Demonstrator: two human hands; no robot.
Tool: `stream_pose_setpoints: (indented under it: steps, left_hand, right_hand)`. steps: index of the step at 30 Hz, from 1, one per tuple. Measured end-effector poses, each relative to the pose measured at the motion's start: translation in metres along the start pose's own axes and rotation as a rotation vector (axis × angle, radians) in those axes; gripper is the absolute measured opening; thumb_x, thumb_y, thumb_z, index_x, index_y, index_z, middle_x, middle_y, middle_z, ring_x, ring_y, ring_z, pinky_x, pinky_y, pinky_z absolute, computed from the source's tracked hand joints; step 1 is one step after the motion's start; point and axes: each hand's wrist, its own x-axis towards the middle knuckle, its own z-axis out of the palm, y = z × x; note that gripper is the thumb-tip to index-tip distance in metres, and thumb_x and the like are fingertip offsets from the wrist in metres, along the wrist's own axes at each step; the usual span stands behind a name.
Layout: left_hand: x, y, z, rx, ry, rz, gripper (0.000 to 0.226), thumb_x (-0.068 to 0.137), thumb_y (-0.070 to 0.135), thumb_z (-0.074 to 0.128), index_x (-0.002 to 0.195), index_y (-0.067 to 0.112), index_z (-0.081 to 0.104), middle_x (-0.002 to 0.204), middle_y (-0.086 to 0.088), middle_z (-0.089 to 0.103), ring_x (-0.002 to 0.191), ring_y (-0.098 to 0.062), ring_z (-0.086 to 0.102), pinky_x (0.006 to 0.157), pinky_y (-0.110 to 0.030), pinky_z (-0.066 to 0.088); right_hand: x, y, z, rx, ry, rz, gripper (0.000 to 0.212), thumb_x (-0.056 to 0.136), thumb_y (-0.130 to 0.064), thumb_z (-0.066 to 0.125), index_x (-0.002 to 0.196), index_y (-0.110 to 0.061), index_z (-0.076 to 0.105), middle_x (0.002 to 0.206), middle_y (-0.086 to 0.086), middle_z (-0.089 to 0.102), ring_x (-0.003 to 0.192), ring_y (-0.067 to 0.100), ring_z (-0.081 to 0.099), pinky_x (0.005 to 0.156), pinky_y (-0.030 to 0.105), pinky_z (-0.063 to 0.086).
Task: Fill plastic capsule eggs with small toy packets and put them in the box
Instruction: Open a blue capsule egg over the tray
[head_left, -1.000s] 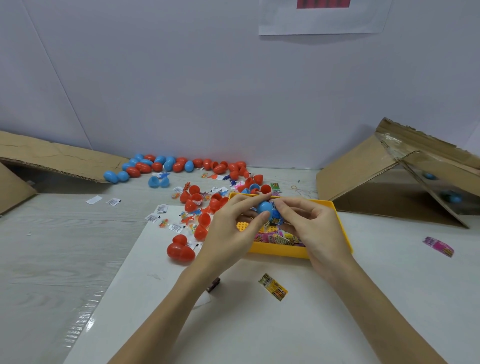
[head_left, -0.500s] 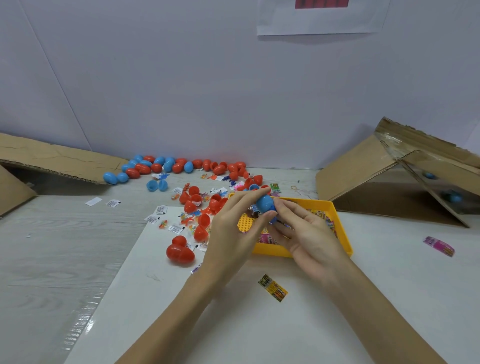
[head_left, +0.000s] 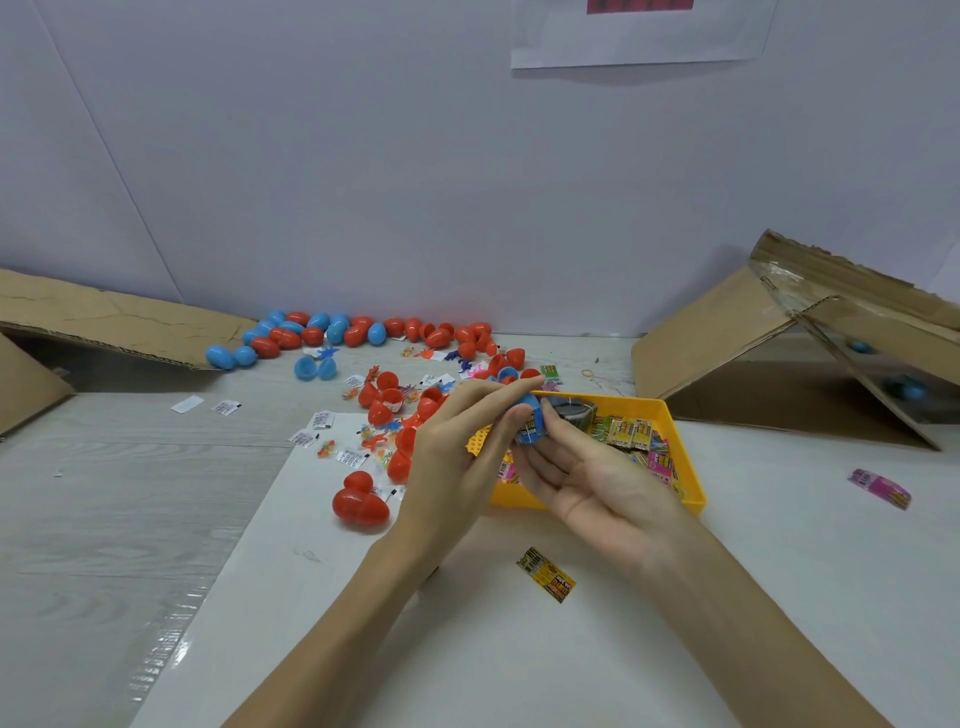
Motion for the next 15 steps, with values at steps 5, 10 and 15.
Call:
stream_pose_setpoints:
  steps: [5, 10, 15]
  left_hand:
    - [-0.0015, 0.0035, 0.0014, -0.100, 0.037, -0.075, 0.025, 0.099, 0.015, 0.063, 0.122, 0.014, 0.074, 0.105, 0.000, 0.069, 0.101, -0.021, 0.065, 0.082, -0.022, 0.051]
    - [-0.0022, 0.0045, 0.0022, -0.128, 0.059, -0.093, 0.023, 0.098, 0.013, 0.064, 0.117, 0.011, 0.076, 0.105, 0.001, 0.071, 0.103, -0.022, 0.067, 0.083, -0.026, 0.054]
    - [-0.0031, 0.0054, 0.0039, -0.106, 0.086, -0.095, 0.019, 0.097, 0.011, 0.067, 0.112, 0.010, 0.078, 0.103, 0.002, 0.074, 0.102, -0.020, 0.068, 0.084, -0.032, 0.057]
  right_hand:
    - [-0.0005, 0.0009, 0.0009, 0.002, 0.007, -0.003, 0.012, 0.076, -0.021, 0.079, 0.083, -0.013, 0.085, 0.106, 0.019, 0.078, 0.098, 0.026, 0.078, 0.071, 0.031, 0.063]
    - [-0.0006, 0.0016, 0.0011, -0.015, 0.025, -0.003, 0.013, 0.077, -0.020, 0.078, 0.083, -0.011, 0.085, 0.106, 0.019, 0.078, 0.096, 0.027, 0.078, 0.071, 0.031, 0.063]
    - [-0.0024, 0.0028, 0.0037, -0.042, 0.045, -0.004, 0.015, 0.078, -0.022, 0.076, 0.082, -0.012, 0.085, 0.105, 0.020, 0.078, 0.093, 0.026, 0.079, 0.068, 0.030, 0.063]
